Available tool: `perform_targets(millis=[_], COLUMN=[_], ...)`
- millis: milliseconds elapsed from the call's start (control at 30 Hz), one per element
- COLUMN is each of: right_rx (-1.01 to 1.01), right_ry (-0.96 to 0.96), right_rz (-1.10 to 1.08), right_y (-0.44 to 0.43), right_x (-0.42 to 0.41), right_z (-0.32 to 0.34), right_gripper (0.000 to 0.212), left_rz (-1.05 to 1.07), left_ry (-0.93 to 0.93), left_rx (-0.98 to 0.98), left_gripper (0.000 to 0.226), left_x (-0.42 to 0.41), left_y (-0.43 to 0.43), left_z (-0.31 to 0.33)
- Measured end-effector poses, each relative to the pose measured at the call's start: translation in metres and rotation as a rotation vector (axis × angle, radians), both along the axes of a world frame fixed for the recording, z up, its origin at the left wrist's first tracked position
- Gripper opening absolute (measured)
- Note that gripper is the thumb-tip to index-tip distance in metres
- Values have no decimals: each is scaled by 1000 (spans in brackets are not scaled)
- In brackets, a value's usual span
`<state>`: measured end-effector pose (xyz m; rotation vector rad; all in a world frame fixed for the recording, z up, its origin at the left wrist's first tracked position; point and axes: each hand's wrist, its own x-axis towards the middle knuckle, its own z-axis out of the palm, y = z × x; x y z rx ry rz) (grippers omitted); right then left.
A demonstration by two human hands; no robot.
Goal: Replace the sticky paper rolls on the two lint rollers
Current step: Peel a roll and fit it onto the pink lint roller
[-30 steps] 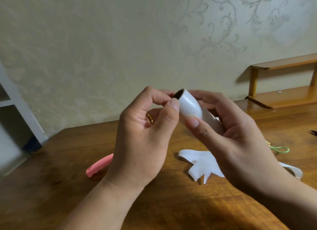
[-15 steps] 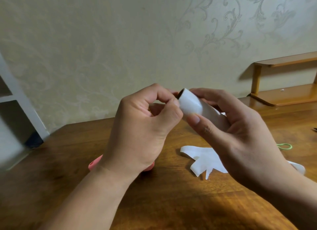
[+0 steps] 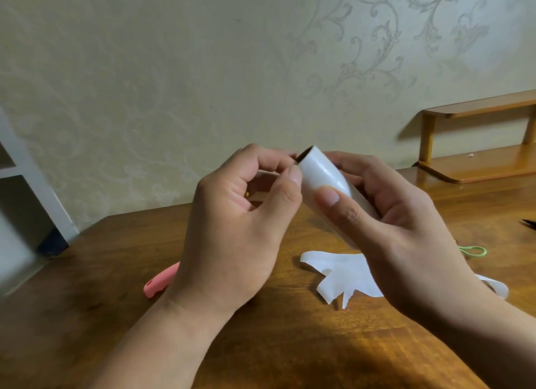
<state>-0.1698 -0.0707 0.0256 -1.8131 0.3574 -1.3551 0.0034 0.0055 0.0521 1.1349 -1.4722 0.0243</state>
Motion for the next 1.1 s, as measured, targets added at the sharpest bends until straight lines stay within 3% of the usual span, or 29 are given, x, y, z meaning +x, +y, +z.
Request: perform_targets(millis=[400,500,967,1100], right_rx=[-93,-89,-72,-50], right_ry=[-9,-13,-42,-47], right_rz=[-116,-124,-71,-49], right_y=[5,6,8,8], right_x=[5,6,6,6], right_z=[-6,-7,-8,-8], right_gripper=[36,32,34,35], left_rz=[-214,-217,-239,-247], left_ry=[337,350,370,358], left_rx=[119,98,65,57], left_gripper=[11,21,12,21], left_x=[-4,-5,-9,-10], left_y=[-6,-6,-4,-5], left_z=[-1,-2,0,1])
